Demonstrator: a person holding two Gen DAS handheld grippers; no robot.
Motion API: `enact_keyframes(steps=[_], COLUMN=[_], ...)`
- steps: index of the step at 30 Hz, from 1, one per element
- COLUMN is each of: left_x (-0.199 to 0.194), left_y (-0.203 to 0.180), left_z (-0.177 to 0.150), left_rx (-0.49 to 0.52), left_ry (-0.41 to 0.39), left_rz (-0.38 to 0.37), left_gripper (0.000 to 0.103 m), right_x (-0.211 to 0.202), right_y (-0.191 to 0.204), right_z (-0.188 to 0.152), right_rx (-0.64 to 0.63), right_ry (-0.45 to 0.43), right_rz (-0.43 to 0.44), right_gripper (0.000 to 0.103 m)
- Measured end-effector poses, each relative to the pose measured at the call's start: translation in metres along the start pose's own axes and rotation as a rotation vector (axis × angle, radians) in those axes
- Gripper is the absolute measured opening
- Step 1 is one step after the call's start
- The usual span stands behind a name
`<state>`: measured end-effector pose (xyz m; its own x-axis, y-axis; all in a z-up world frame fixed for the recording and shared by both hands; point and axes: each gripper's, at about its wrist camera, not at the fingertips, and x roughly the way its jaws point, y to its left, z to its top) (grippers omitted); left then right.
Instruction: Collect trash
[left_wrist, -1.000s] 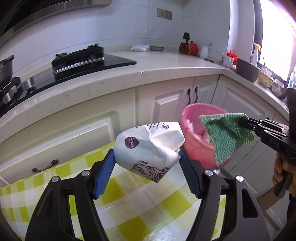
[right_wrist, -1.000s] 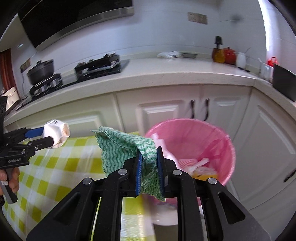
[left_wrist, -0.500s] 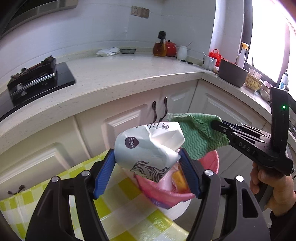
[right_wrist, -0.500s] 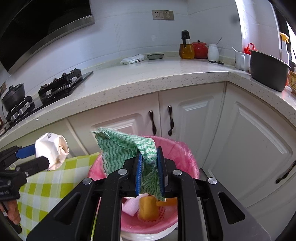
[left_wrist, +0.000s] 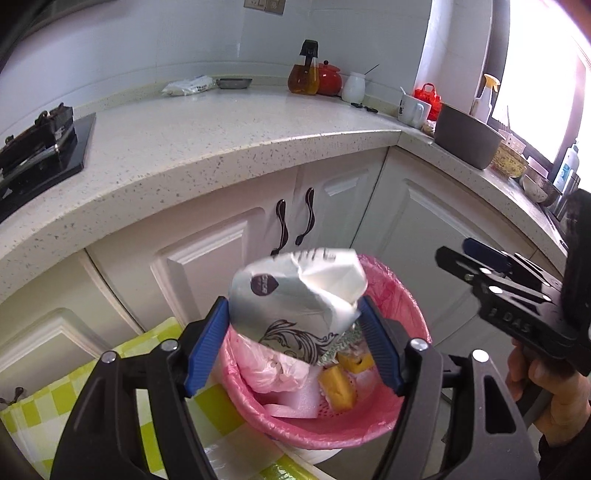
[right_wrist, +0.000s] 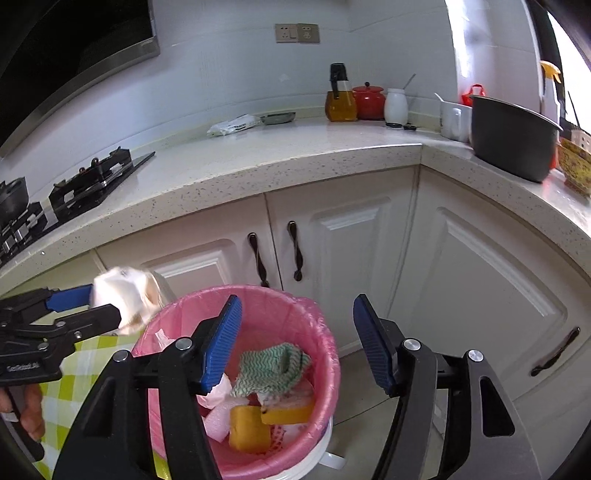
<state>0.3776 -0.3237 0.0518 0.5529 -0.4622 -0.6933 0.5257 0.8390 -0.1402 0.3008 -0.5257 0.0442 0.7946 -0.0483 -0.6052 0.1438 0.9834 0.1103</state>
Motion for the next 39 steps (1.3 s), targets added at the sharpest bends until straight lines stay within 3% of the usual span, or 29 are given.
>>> enact_keyframes(steps=[4,9,12,17,23,29,39], left_x=[-0.006,-0.048,-0.084,-0.147,-0.185,-0.196,-0.204], left_y=[0.006,0.009,0.012,0.012,0.014,0.010,0.010], left_z=[-0.004,-0.031,-0.059,-0.121,-0.179,-0.195,-0.195], left_rx=[-0.022,-0.013,-0.015,-0.017,-0.054,-0.052,-0.039], left_ry=[-0.009,-0.050,-0.077,-0.113,-0.117,-0.124,-0.144], left_rz=[0.015,0.073,0.131,0.134,0.109,0.091,0.089], left_gripper=[0.082,0.082,0.082,0.087,0.091,0.091,0.092], right_x=[-0.013,-0.044,-0.069,-0.118,-0.151,-0.166,-0.168], right_y=[-0.003,0.012,0.028,0.059,0.085,0.090,0.099], right_z=[-0.011,-0.039,-0.059,-0.099,-0.136,-0.150,-0.153], right_rx=[-0.017,-0.031,-0.032,-0.046,-0.089,-0.073,-0.111], right_ry=[-0.005,-0.022,-0.024,-0.047,-0.058,-0.043,-0.041], right_rz=[-0.008,-0.002,0.025,0.084,0.100,0.098,0.119], right_gripper=[0.062,0.073,0.078,0.083,0.085,0.085,0.085])
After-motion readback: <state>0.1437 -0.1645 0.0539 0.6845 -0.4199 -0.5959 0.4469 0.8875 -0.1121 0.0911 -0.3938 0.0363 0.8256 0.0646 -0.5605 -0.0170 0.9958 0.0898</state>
